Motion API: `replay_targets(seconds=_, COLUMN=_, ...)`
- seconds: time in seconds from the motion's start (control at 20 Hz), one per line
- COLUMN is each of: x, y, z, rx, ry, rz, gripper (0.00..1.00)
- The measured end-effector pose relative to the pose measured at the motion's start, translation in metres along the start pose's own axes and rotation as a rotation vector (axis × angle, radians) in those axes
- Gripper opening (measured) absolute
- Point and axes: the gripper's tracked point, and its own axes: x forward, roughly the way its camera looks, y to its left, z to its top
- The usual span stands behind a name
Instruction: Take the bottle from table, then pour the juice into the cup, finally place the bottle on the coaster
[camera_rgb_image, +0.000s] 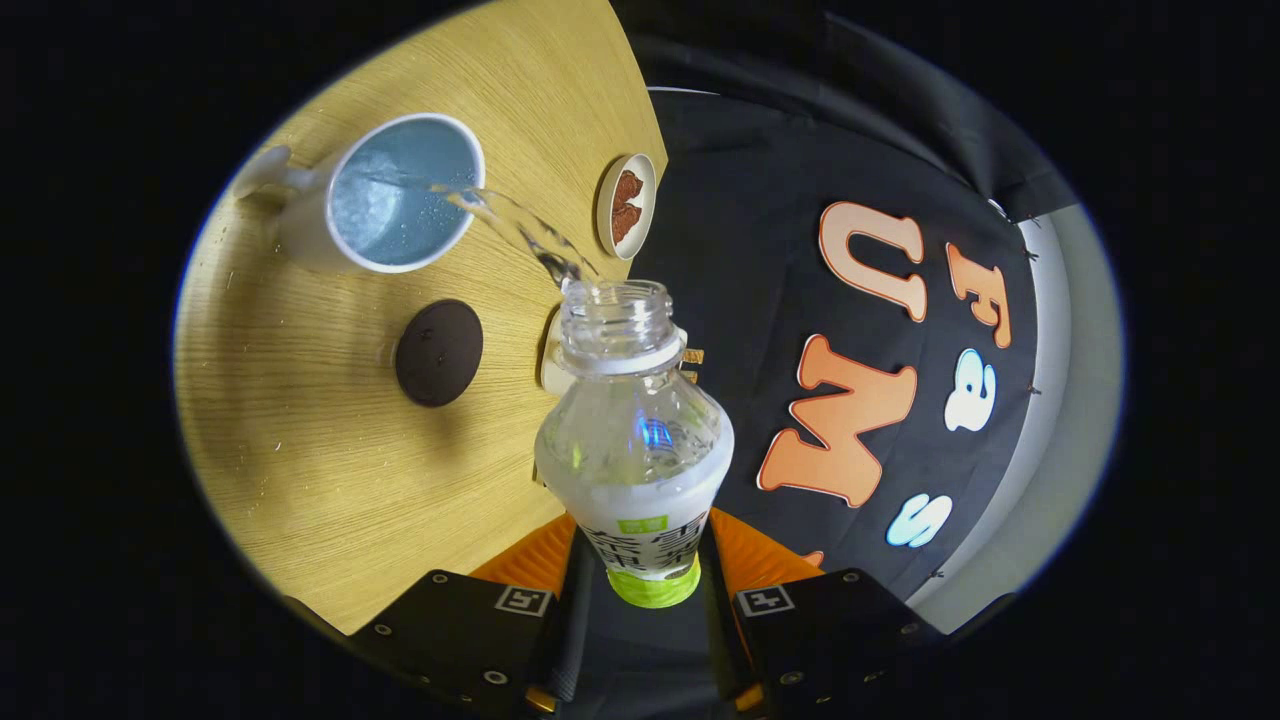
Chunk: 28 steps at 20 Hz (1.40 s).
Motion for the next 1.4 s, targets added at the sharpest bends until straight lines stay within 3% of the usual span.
replay_targets(seconds=1.4, x=-0.002, y=-0.013, z=0.008, rx=-0.163, ry=-0.039, rz=-0.012, gripper=0.52)
